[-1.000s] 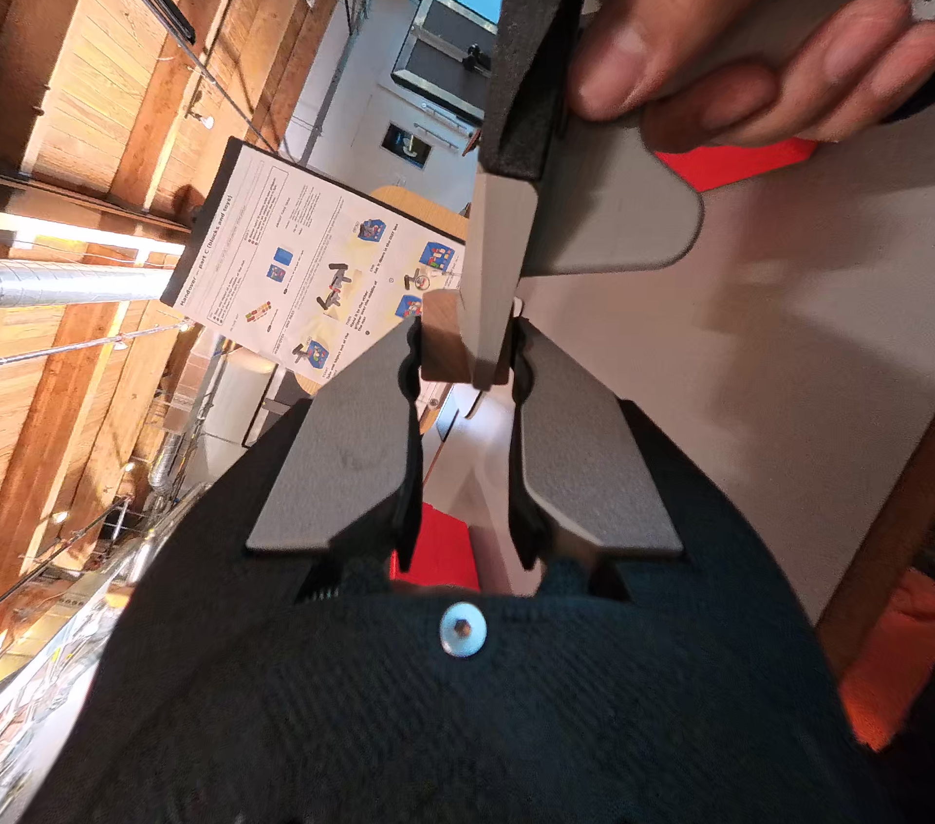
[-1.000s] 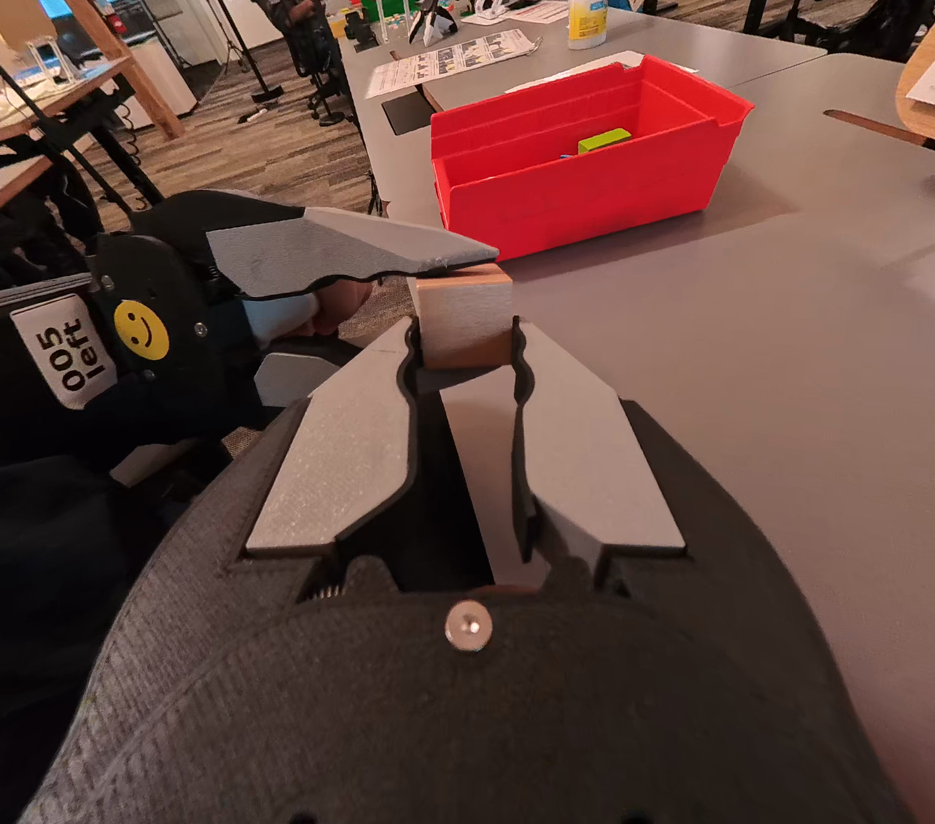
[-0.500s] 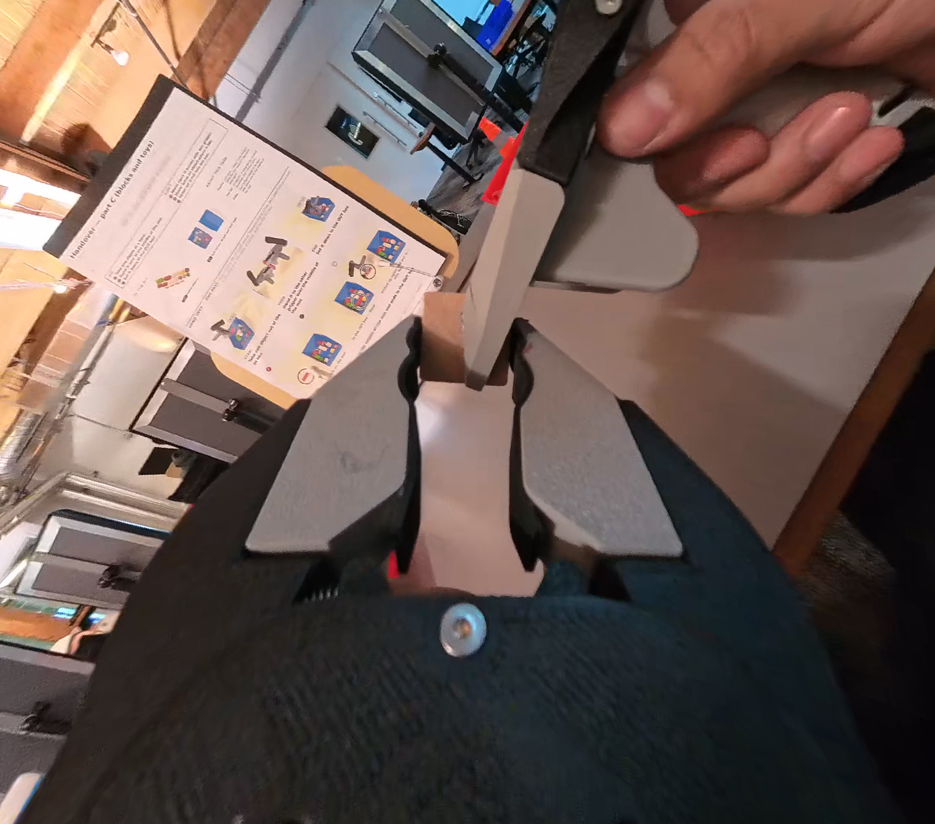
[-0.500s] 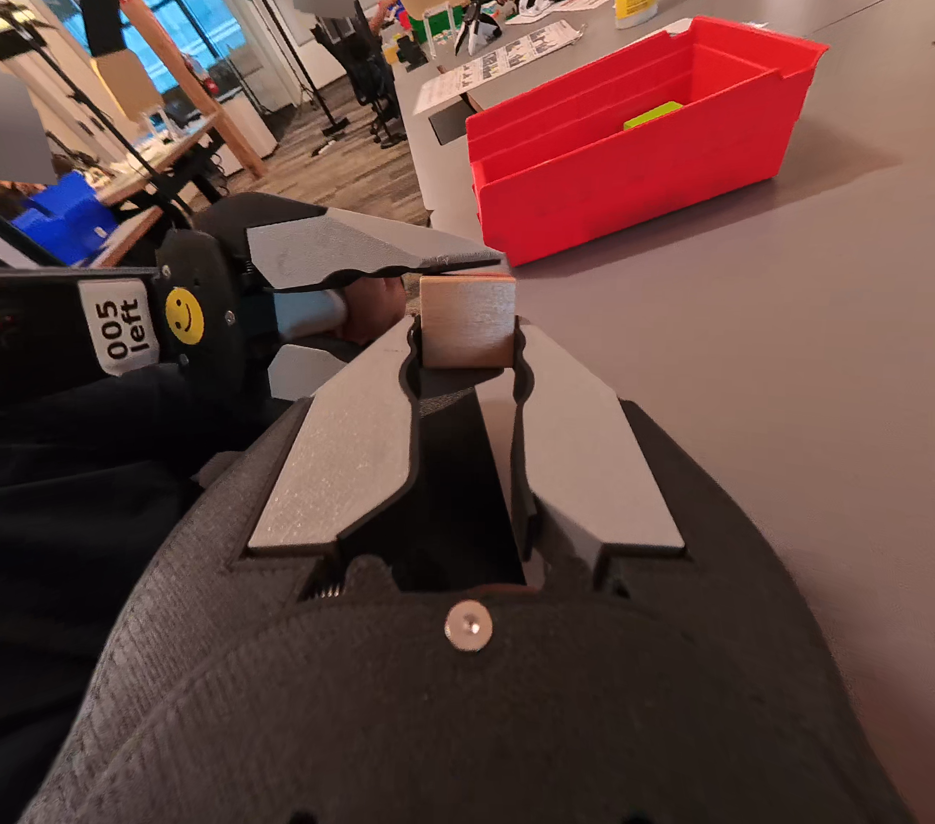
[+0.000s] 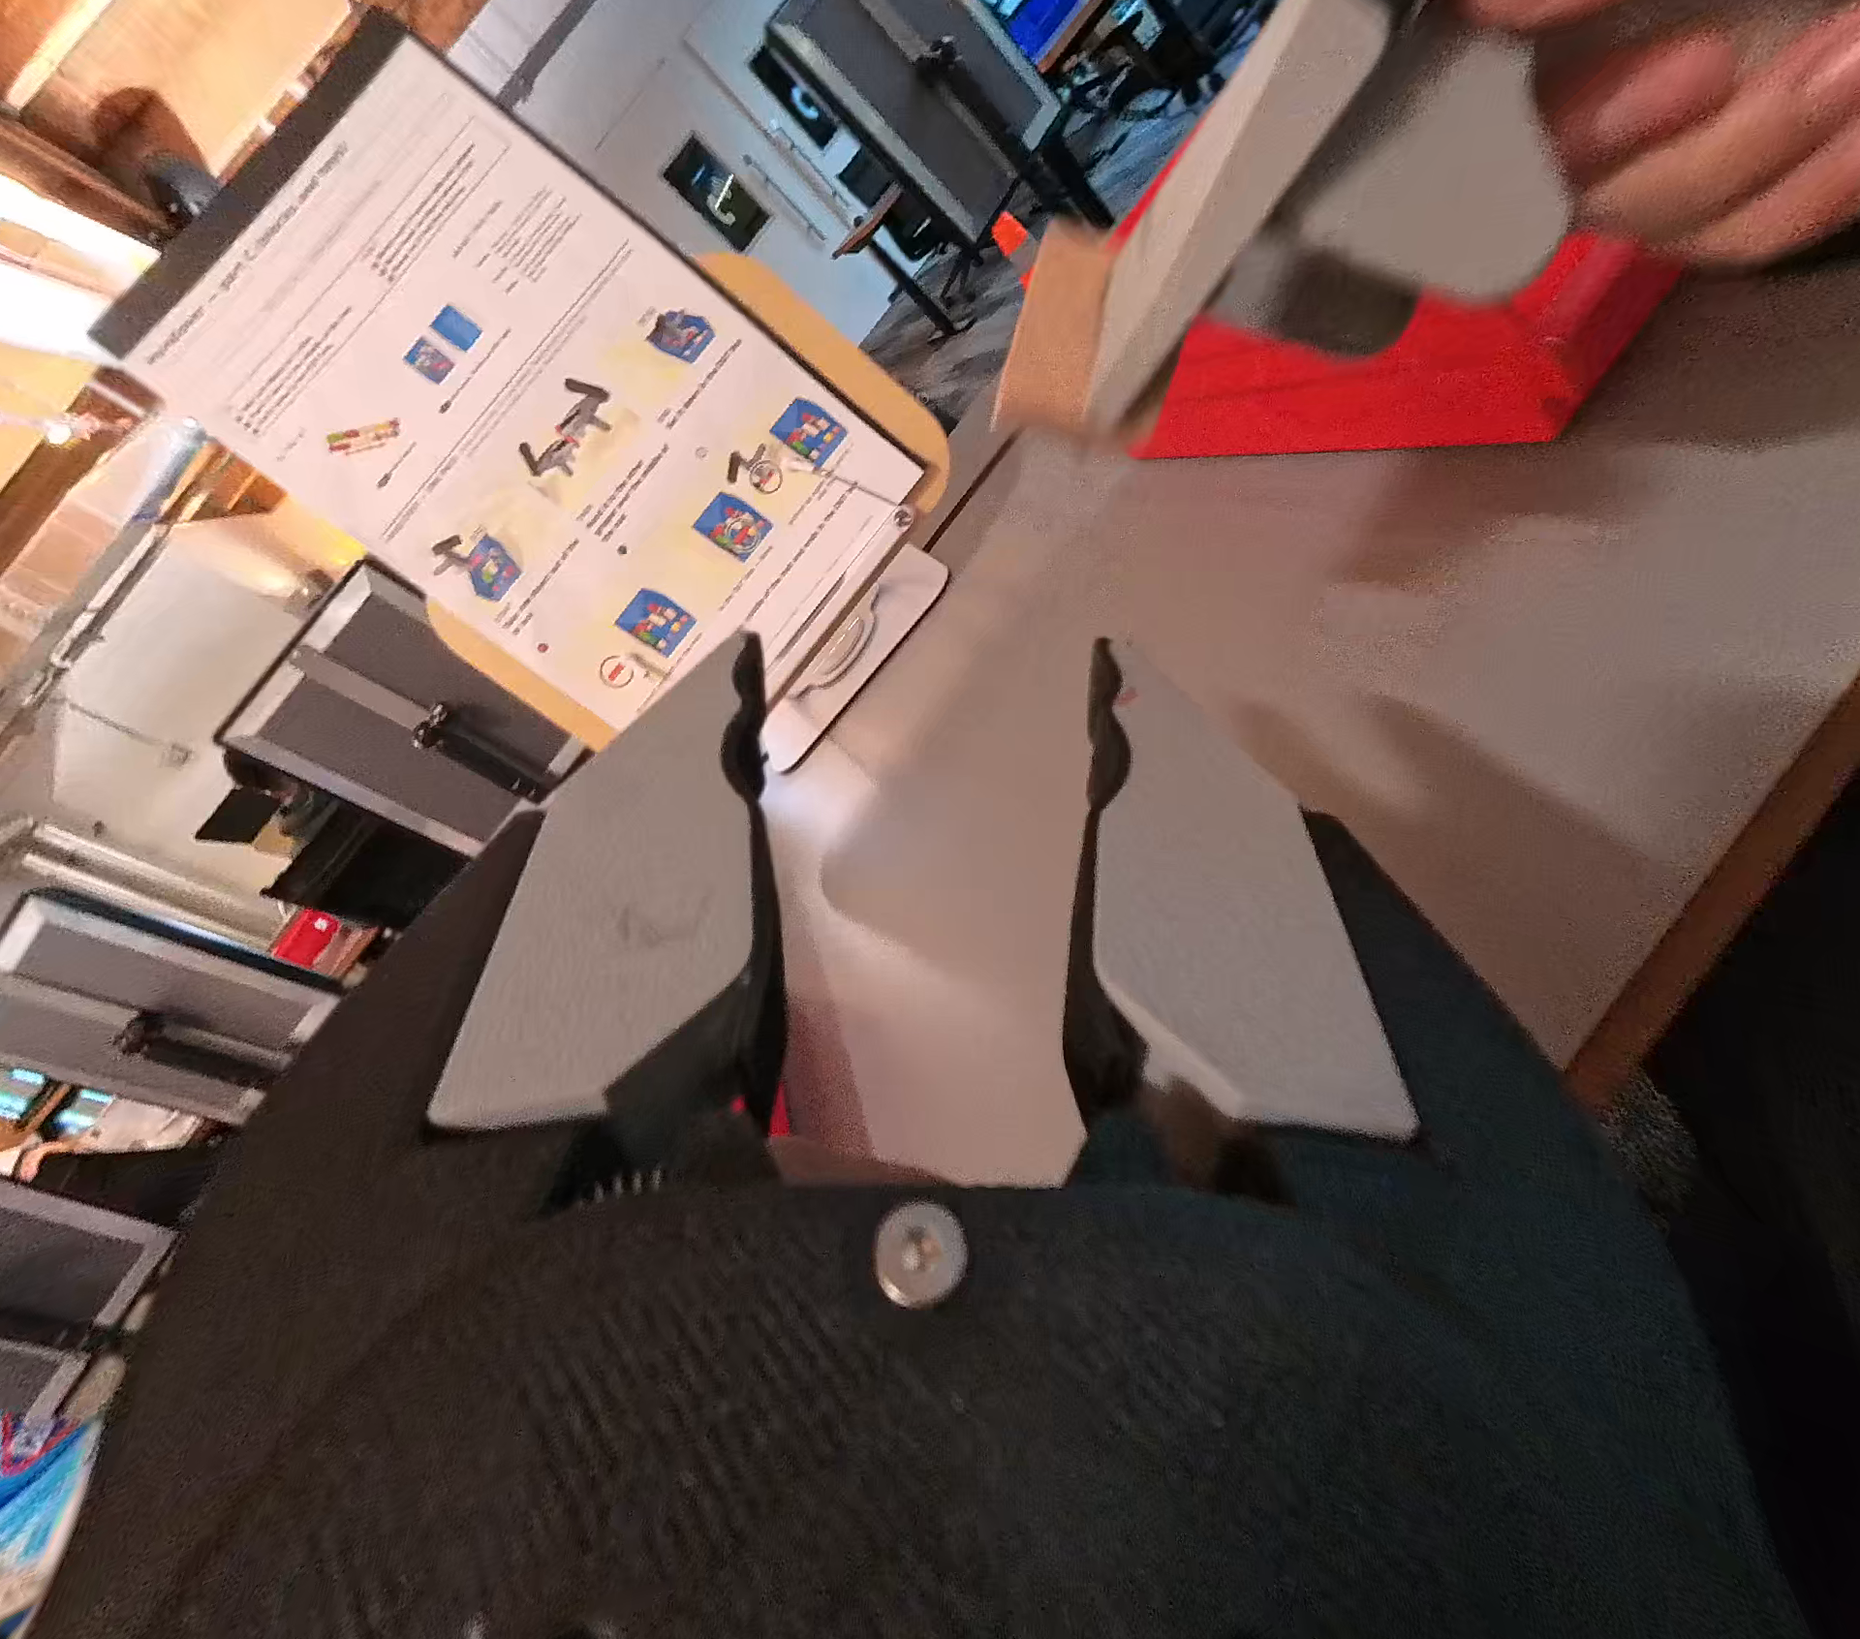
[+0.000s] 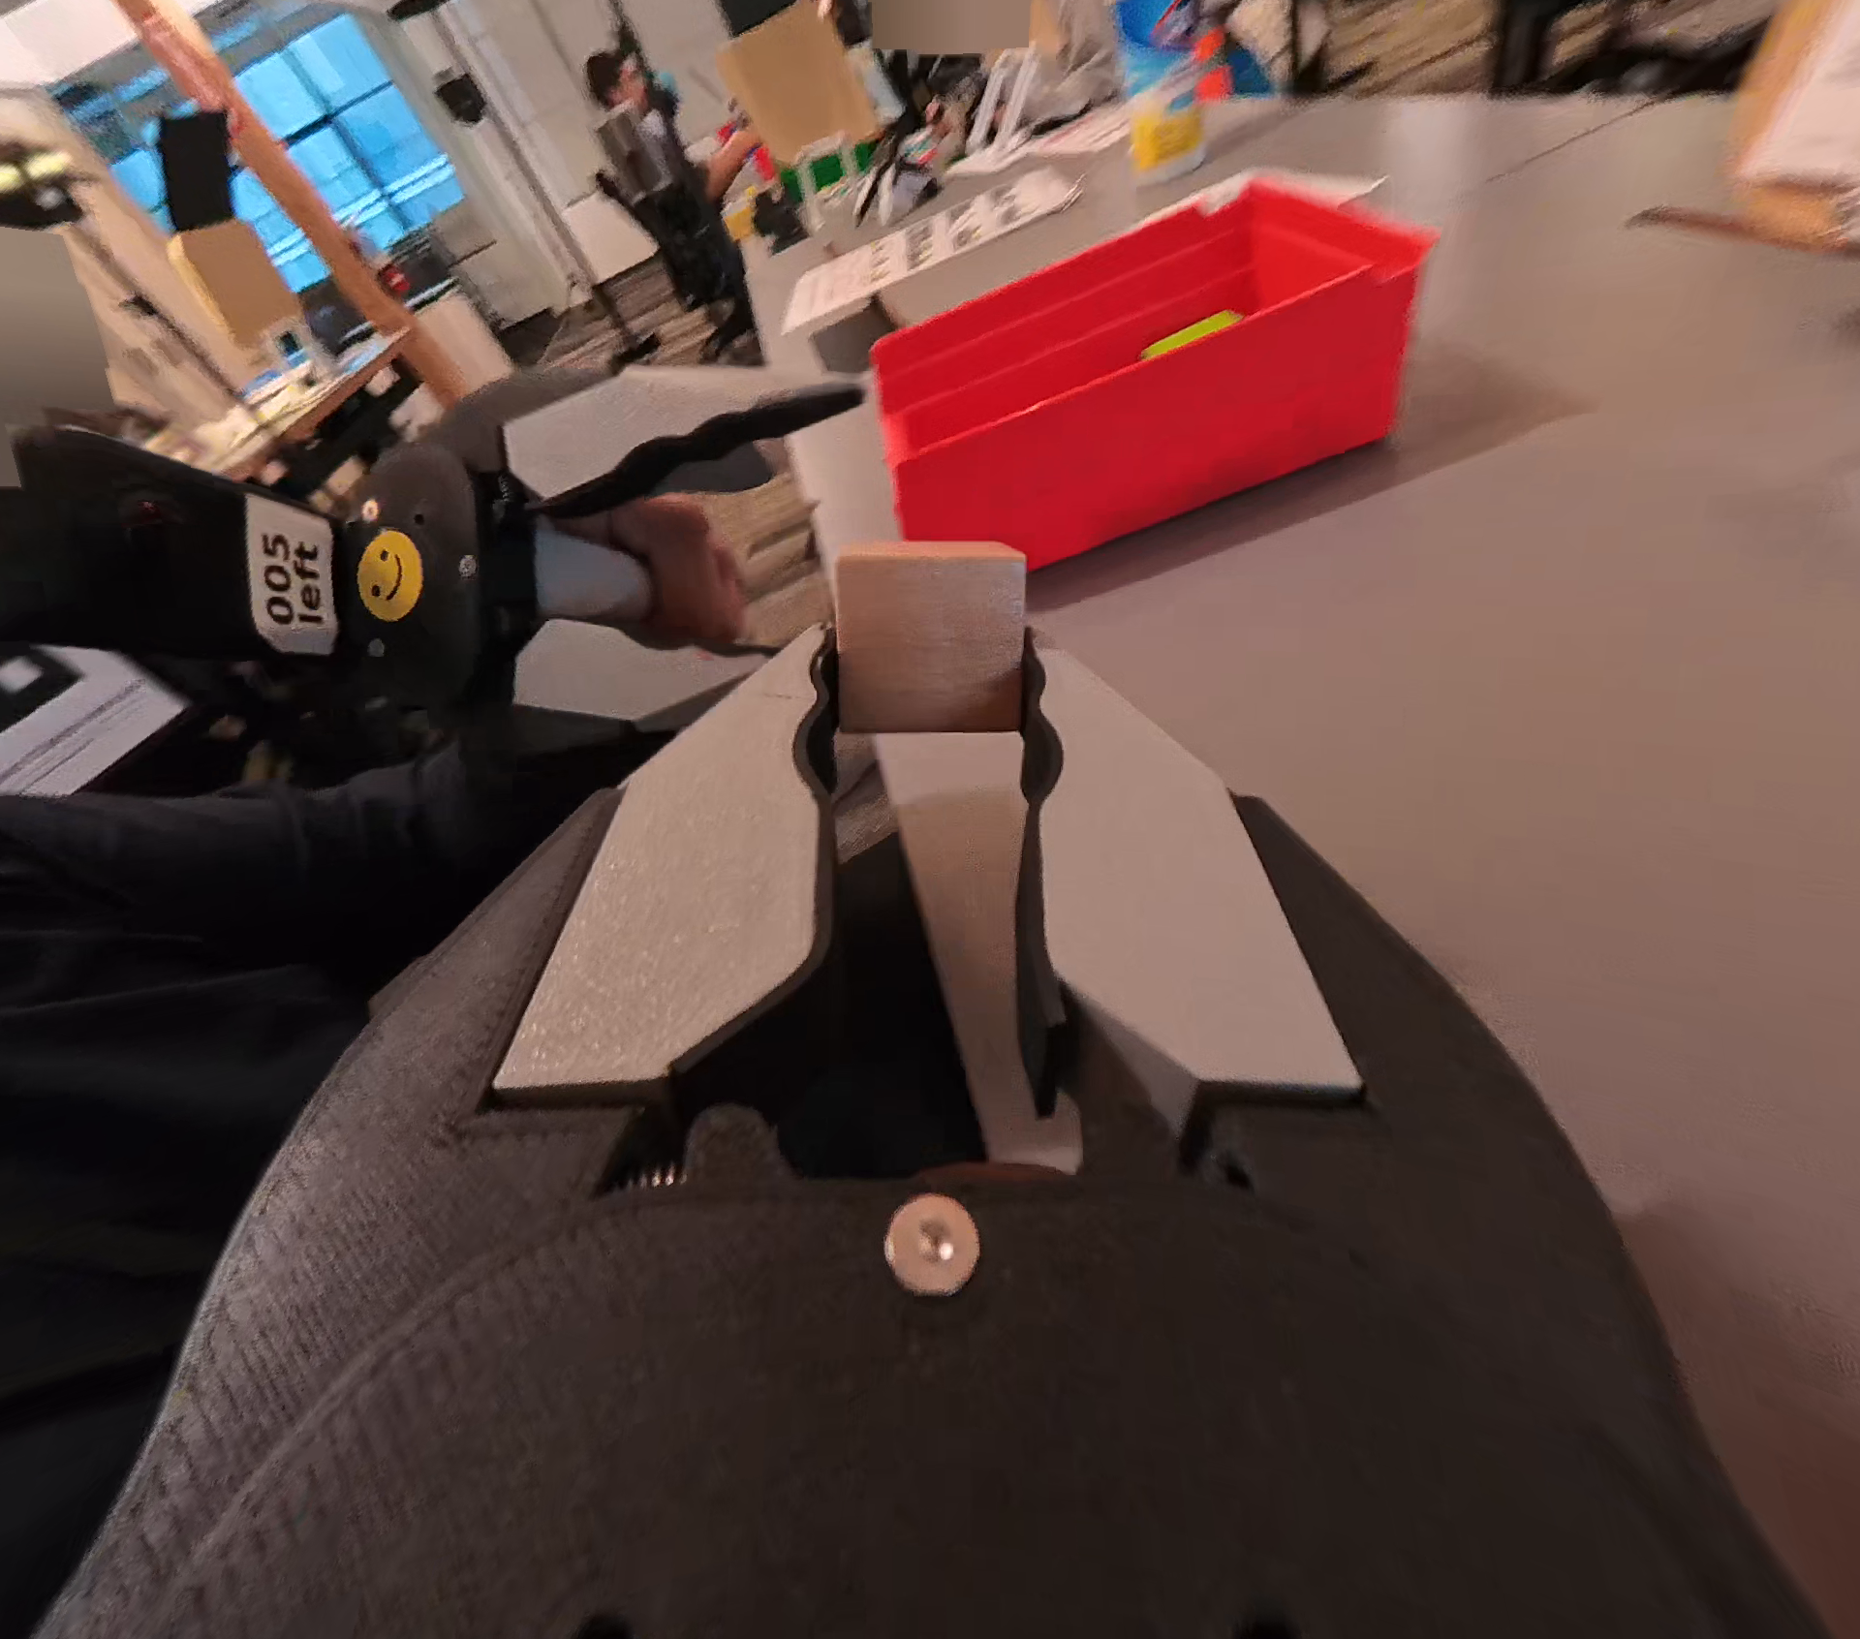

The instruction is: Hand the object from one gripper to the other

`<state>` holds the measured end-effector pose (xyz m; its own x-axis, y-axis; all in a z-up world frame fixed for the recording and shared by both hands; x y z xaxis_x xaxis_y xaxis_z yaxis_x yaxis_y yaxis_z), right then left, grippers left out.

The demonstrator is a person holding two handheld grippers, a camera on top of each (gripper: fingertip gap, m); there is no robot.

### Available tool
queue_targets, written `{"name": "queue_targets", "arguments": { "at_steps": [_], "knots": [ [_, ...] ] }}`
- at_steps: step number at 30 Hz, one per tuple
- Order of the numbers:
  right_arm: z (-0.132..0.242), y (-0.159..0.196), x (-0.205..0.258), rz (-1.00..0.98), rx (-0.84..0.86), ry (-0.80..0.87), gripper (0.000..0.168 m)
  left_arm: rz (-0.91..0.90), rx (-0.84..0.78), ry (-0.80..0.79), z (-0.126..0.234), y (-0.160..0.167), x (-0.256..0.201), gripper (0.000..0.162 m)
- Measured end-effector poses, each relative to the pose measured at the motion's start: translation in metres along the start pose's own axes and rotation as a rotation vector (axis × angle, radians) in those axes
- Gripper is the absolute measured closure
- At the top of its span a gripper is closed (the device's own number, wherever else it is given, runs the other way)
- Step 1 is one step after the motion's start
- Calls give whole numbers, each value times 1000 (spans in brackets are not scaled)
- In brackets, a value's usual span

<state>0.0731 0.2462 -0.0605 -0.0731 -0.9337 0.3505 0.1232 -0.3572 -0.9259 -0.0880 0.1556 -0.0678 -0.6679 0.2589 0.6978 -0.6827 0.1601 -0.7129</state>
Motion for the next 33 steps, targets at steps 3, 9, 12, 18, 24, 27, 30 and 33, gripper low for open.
{"name": "queue_targets", "arguments": {
  "at_steps": [3,9,12,18,24,27,30,33],
  "knots": [
    [47,-18,-25,15,-87,160,136,55,33,-7,2,8,15,100],
    [125,-34,-137,-35,25,722,136,129,75,-2,0,19,29,106],
    [140,-33,-189,-75,202,891,136,104,87,-13,-2,20,27,108],
    [134,5,-248,-145,601,1012,136,123,101,0,-7,24,27,111],
    [131,27,-279,-264,649,1093,136,127,131,2,-9,26,24,112],
    [126,39,-285,-346,678,1057,121,135,137,-8,-6,28,29,112],
    [127,28,-272,-285,611,1085,117,153,140,-32,-2,32,38,112],
    [126,8,-244,-202,511,1089,113,175,153,-66,3,37,50,112]
  ]
}}
Point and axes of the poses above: each gripper's, where its closed fingertips meet, z back along the fingers, y out of its underside, x = y × z across the jaws, the point moved 9 cm from there along z, back along the fingers, and after that the axes turned 1 degree about -y, right-handed, at the moved point
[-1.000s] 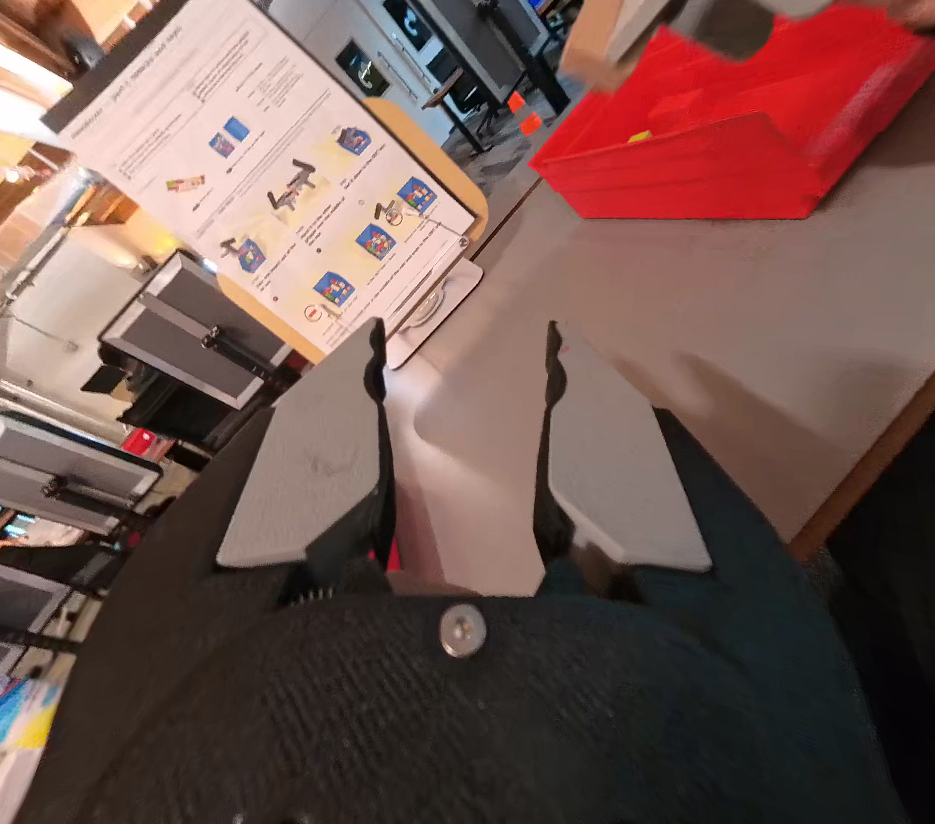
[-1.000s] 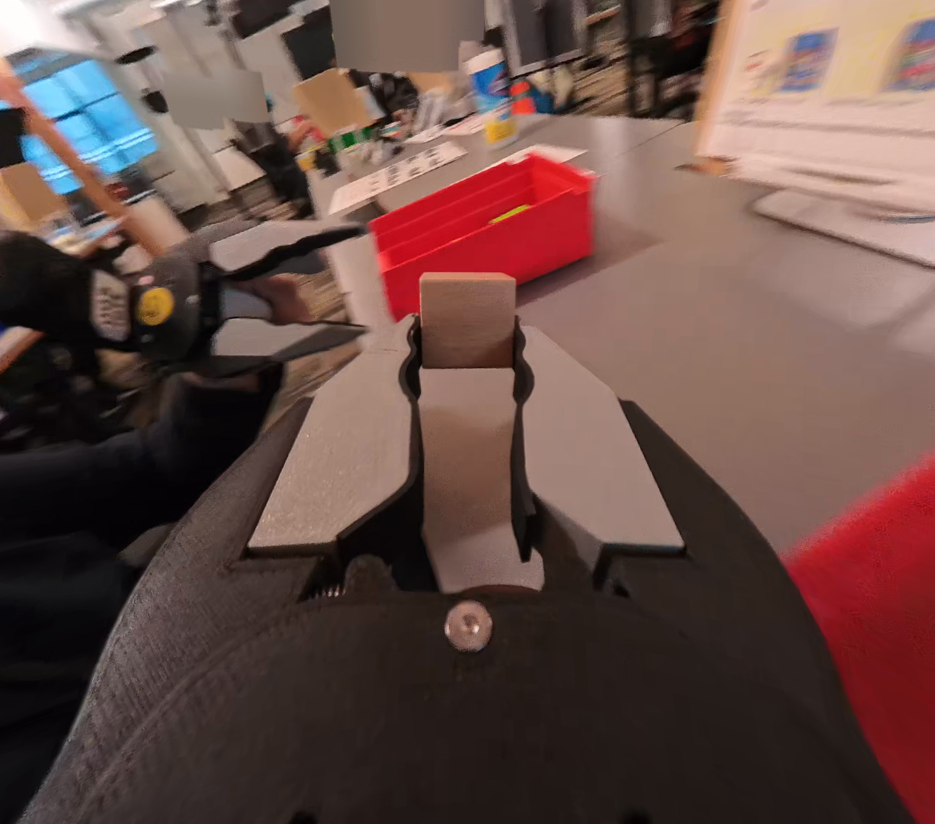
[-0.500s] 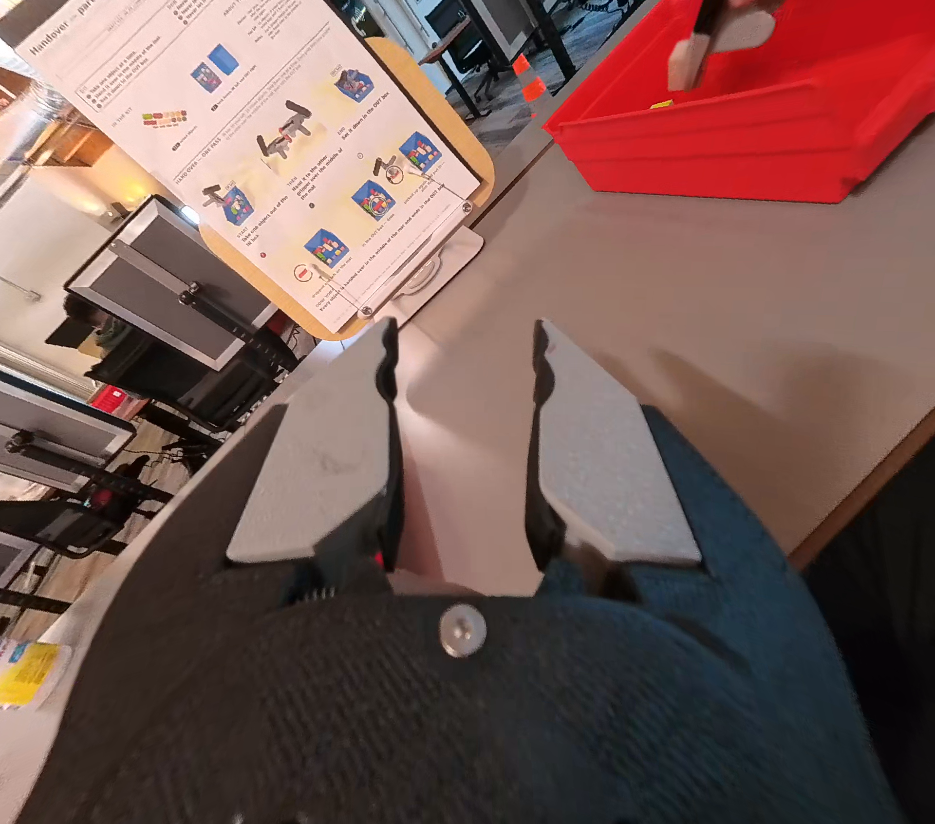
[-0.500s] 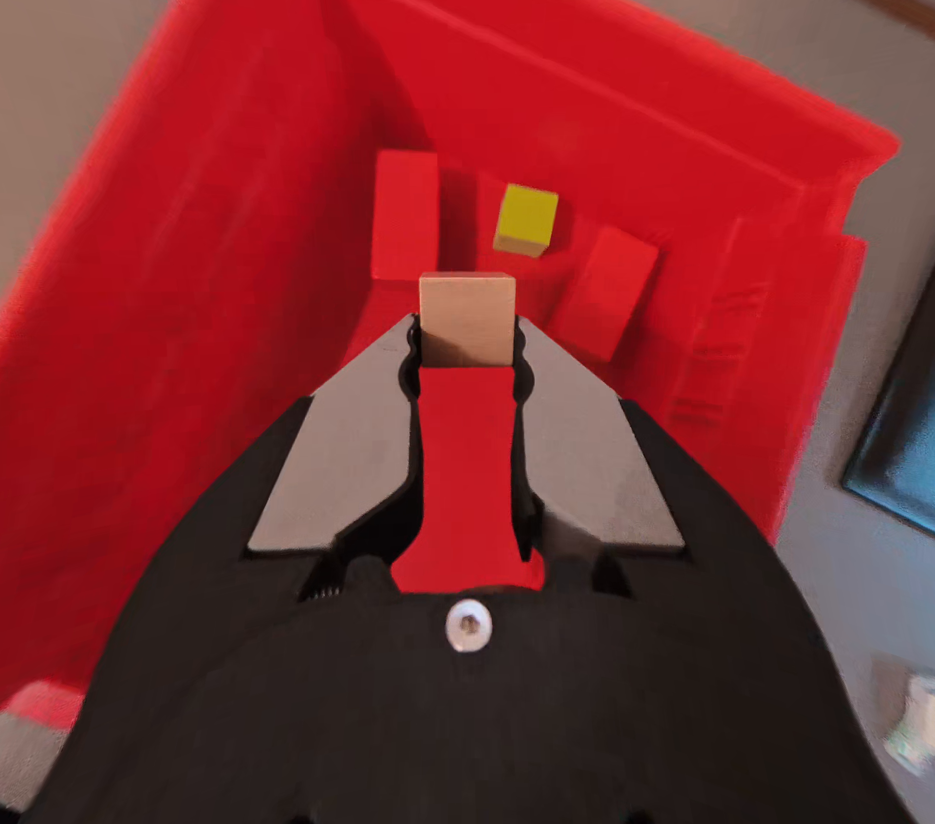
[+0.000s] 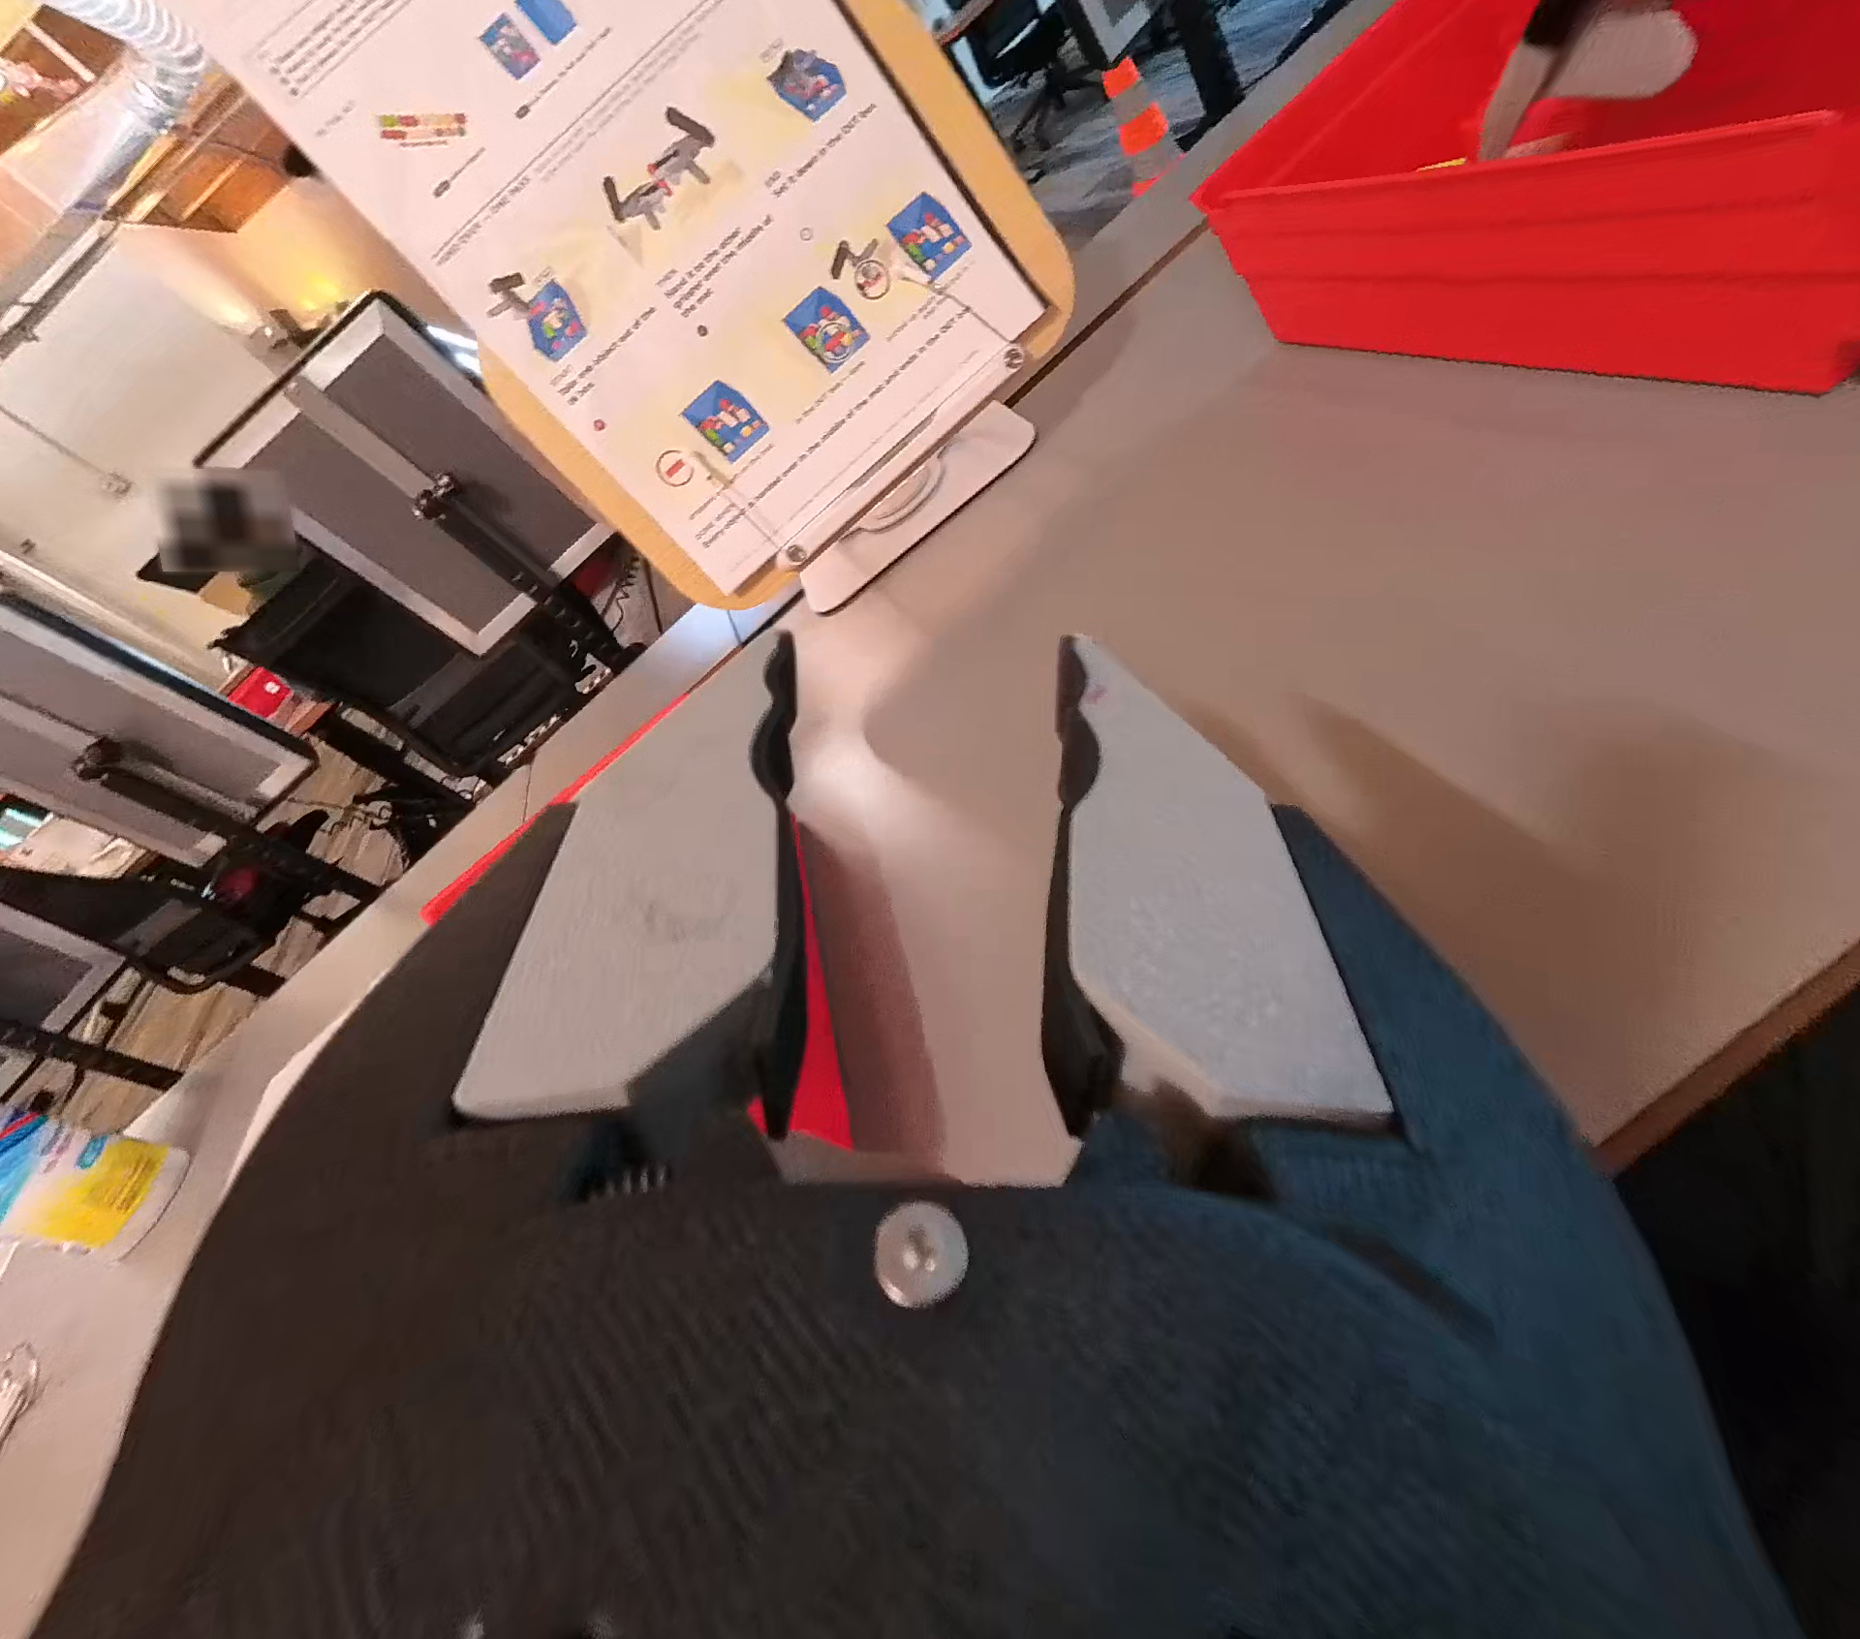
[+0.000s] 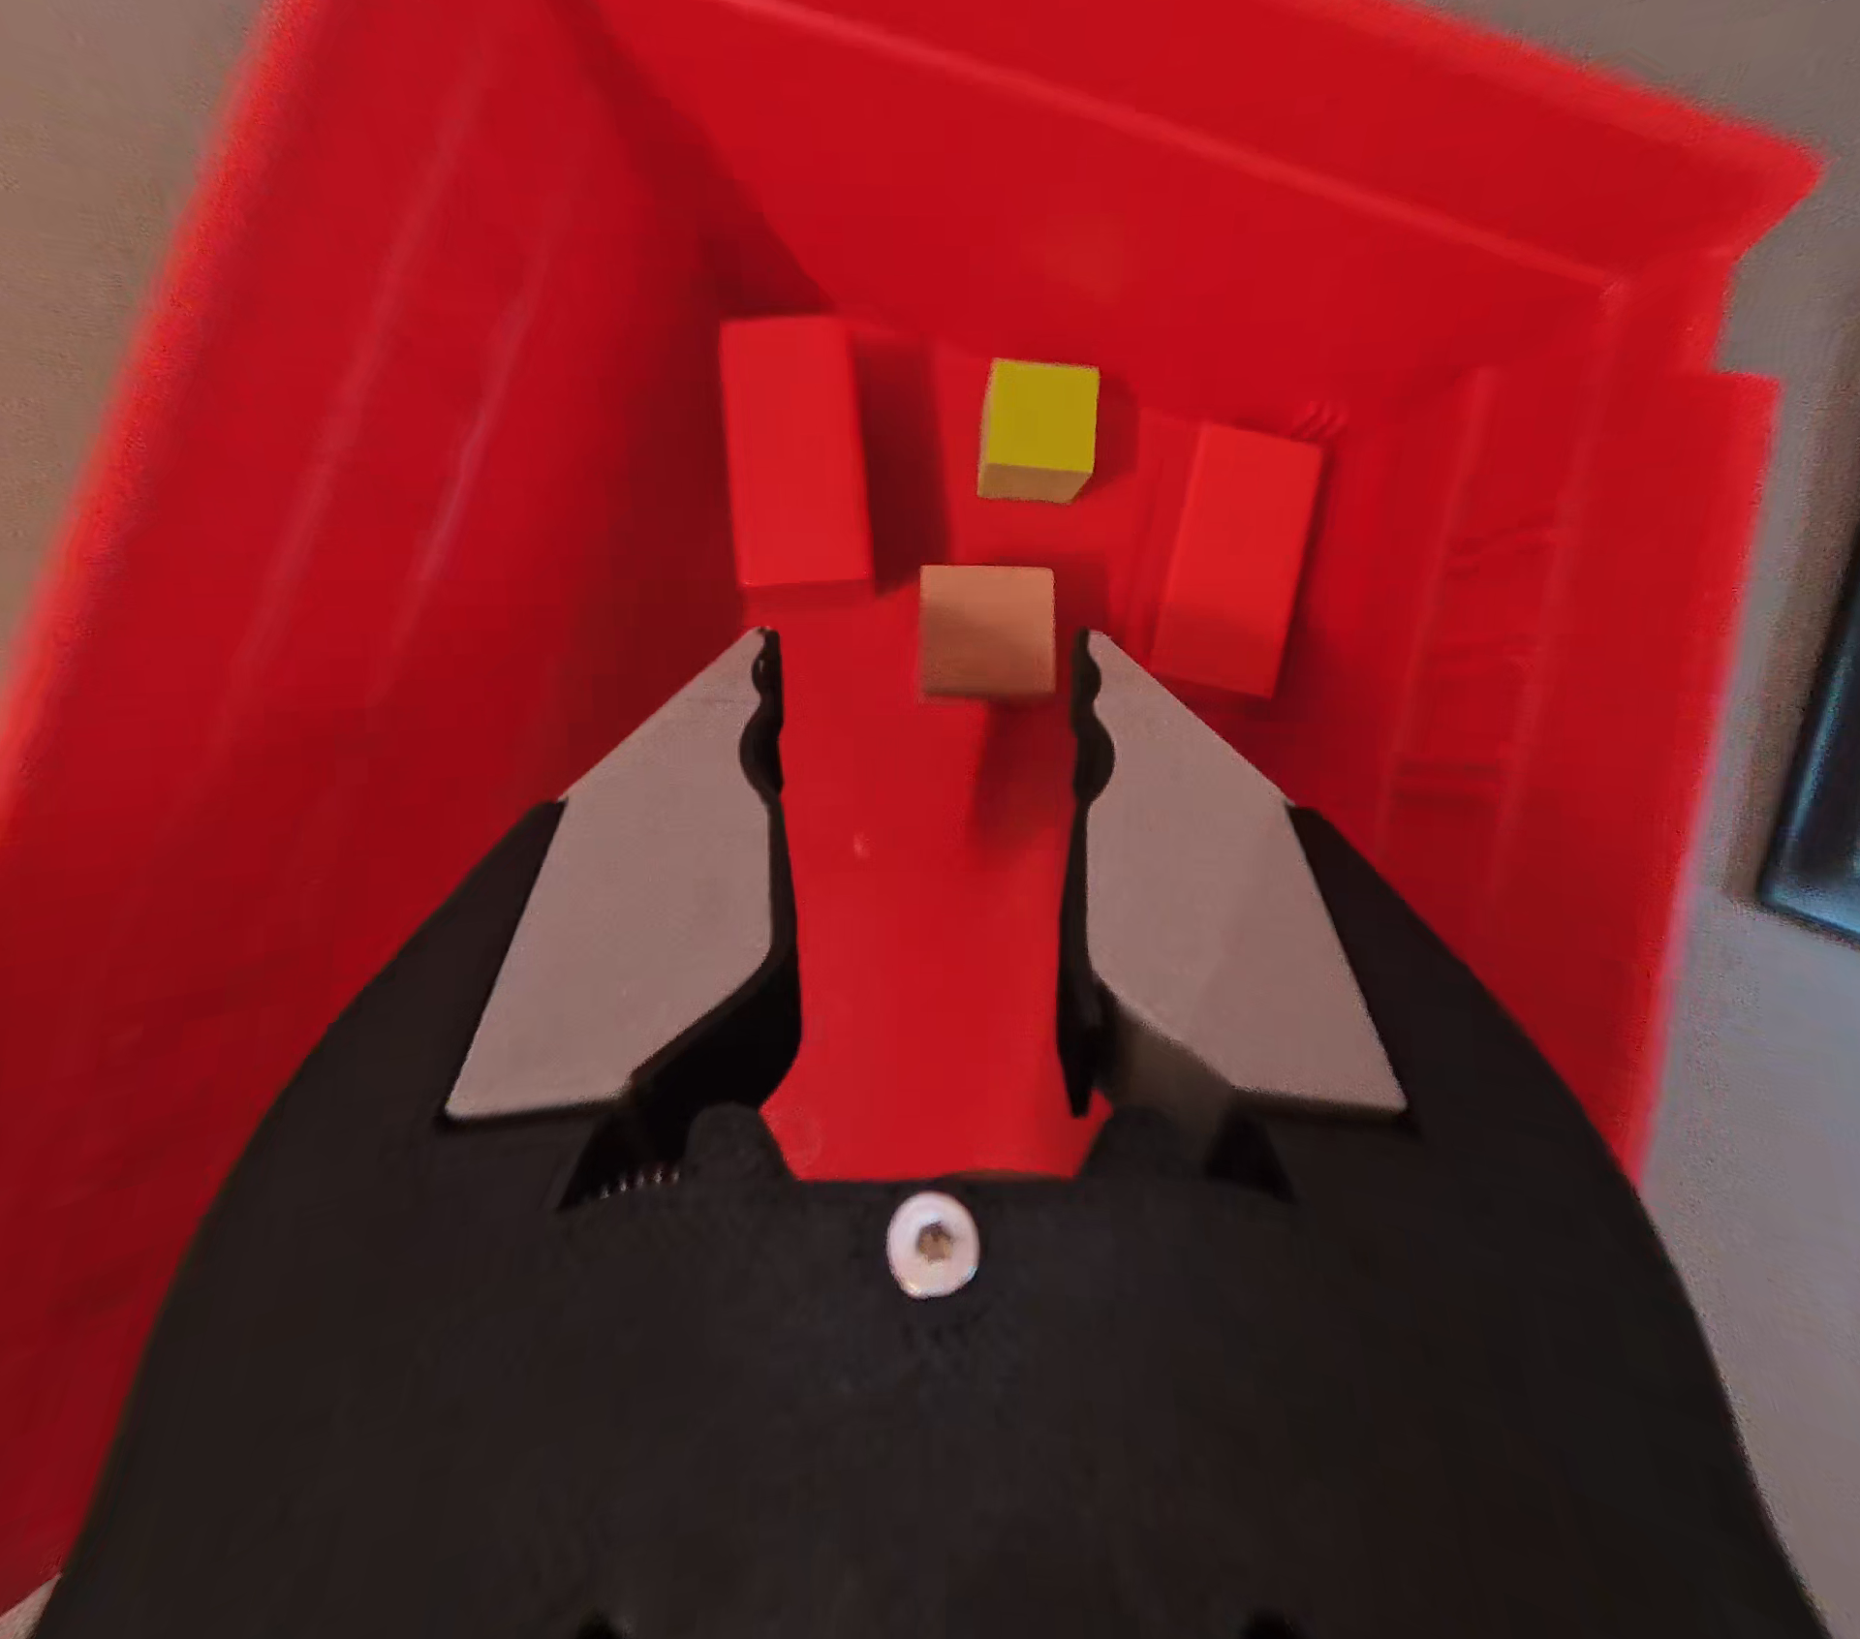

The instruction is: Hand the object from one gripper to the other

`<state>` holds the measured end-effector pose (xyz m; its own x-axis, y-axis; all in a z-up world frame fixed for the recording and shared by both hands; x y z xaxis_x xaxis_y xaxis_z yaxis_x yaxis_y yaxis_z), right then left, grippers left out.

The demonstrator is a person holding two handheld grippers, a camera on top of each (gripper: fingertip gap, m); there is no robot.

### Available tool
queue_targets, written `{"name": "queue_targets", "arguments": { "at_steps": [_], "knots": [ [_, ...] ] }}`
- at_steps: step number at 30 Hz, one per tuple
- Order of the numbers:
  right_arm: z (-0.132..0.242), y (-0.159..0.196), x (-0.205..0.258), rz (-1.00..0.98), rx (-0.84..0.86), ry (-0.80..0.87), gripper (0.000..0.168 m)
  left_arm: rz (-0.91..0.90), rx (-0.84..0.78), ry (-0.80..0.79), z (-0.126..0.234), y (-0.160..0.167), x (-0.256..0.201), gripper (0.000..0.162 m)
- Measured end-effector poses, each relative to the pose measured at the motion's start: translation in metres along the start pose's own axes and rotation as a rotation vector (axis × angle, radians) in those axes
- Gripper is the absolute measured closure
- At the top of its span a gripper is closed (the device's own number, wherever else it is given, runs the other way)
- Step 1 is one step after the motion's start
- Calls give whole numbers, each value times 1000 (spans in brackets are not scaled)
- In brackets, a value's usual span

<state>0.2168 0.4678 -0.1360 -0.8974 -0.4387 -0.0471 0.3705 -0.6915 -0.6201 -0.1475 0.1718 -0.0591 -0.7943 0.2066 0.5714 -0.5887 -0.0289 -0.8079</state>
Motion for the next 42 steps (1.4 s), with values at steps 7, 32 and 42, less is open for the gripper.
{"name": "queue_targets", "arguments": {
  "at_steps": [7,32,42],
  "knots": [
    [93,-8,78,84,-351,-257,112,56,44,-68,5,14,30,112],
    [148,21,126,198,-572,-616,117,334,197,-164,10,81,109,108],
    [141,22,139,207,-534,-674,118,386,534,72,-69,145,157,109]
  ]
}}
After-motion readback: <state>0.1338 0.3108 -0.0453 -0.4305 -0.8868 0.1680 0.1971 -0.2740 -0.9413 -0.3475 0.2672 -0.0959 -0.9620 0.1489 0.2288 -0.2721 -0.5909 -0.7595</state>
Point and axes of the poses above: each gripper's, where its closed fingertips meet, z back along the fingers, y out of its underside, x = y × z across the jaws, the point moved 9 cm from there along z, back along the fingers, and after that the axes turned 1 degree about -y, right-handed, at the moved point
